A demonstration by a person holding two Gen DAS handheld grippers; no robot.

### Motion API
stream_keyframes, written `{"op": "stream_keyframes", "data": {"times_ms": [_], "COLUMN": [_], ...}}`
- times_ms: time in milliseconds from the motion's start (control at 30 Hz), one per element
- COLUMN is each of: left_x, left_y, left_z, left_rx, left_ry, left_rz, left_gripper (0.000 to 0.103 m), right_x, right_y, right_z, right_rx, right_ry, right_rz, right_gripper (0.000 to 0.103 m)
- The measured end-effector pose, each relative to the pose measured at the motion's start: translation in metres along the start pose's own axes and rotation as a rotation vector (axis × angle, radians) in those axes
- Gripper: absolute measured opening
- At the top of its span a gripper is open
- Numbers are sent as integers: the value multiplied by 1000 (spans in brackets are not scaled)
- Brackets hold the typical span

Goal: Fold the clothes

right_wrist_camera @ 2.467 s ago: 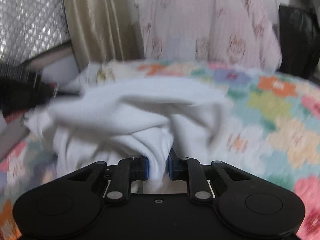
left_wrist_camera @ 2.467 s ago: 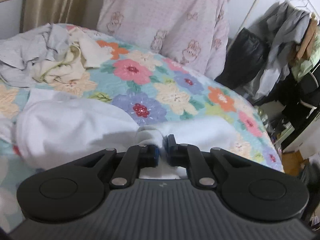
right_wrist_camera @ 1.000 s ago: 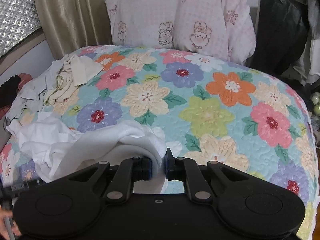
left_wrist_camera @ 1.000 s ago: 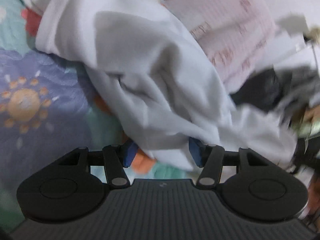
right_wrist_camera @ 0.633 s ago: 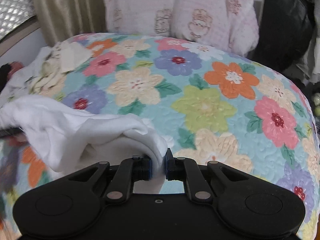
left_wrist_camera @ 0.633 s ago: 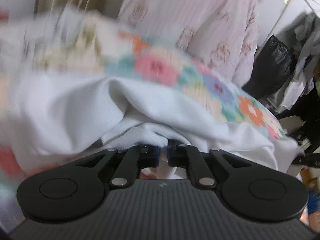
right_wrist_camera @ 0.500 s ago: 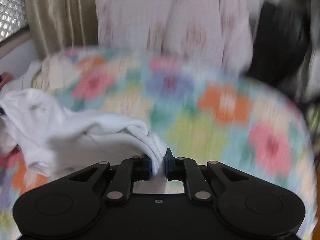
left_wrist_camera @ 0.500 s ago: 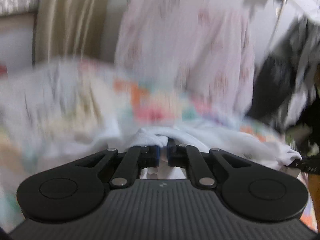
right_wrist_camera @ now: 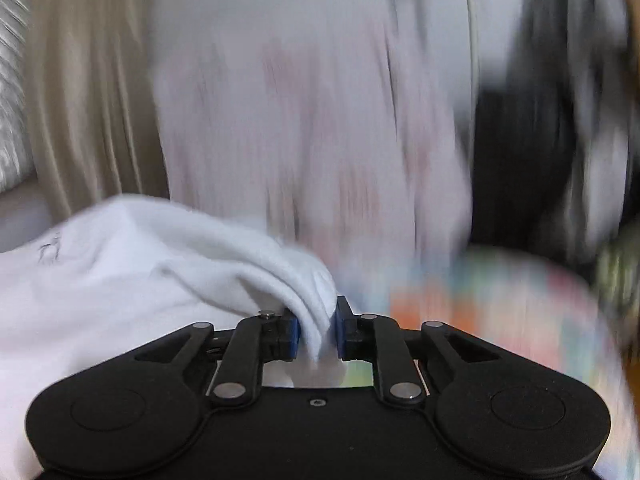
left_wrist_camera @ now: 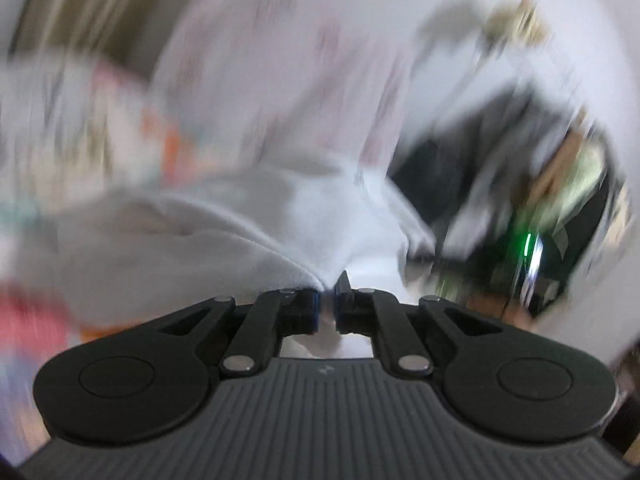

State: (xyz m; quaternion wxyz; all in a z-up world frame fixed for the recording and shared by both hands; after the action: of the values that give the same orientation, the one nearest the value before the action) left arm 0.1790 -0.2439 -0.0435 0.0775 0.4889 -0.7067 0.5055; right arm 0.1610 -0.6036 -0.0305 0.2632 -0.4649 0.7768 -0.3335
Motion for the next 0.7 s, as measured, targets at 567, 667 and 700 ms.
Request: {"op": "stream_keyframes", "data": {"times_ms": [567, 667, 700], "left_x": [-43, -50, -52], "left_y": [144, 133, 125], "left_z": [77, 46, 39], "left_rx": [-325, -305, -287], "left_ry": [-55, -58, -64], "left_rz": [37, 94, 109], "left_gripper": [19, 20, 25], "right_x": [28, 11, 6], "right_y": [169, 190, 198], "right_z": [-12, -13, -14], "right_rx": [-390, -481, -507], "right_ry": [-295, -393, -409], "right_rz": [169, 138, 121], "right_gripper": [50, 50, 50]}}
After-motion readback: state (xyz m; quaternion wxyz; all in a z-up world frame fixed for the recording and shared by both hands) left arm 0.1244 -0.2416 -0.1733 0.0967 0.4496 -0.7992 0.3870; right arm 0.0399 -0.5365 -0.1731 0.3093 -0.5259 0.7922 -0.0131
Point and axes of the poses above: each gripper's, at about its wrist camera, not at the fingertips, and z roughly the way its jaws point, x to its right, y to its underside, the point moved 5 cm from there along z, roughly the way its jaws point, and after that the axes turned 3 degrees about -x, right-handed, at the moved point
